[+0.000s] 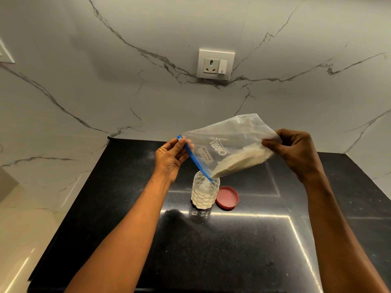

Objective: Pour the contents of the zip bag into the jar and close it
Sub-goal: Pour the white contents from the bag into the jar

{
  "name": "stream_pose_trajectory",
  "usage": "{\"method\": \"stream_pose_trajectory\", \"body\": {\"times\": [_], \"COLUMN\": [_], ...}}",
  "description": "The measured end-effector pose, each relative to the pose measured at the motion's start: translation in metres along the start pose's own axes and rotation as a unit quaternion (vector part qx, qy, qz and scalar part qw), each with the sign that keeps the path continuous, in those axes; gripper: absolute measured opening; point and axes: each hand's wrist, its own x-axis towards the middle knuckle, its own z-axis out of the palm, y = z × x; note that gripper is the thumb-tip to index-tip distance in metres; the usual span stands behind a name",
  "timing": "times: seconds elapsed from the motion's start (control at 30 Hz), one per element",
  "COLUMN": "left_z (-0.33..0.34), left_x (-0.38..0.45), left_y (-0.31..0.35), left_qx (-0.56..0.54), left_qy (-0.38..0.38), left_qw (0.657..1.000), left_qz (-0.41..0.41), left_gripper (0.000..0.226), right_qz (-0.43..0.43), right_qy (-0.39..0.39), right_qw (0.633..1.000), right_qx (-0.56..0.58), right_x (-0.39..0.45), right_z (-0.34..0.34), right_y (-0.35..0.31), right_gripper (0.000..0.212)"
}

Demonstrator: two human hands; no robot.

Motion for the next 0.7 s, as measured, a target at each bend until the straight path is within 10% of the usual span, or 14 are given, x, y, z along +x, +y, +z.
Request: {"method": "stream_pose_trajectory", "body": {"times": [0.7], "left_z": [-0.003], "left_x": [0.0], "left_y": [-0.002], "left_qx": [-0.051], "left_qy": [-0.005], "left_qw": [0.999], "left_qz": [-0.014], "left_gripper": [0.011], "right_qz": [0.016], "right_qy": [0.008], "right_qw": [0.997], "right_qx": [0.081], "right_x": [-0.009], "right_z": [0.009], "right_y": [0.002], "right_gripper": [0.022]}}
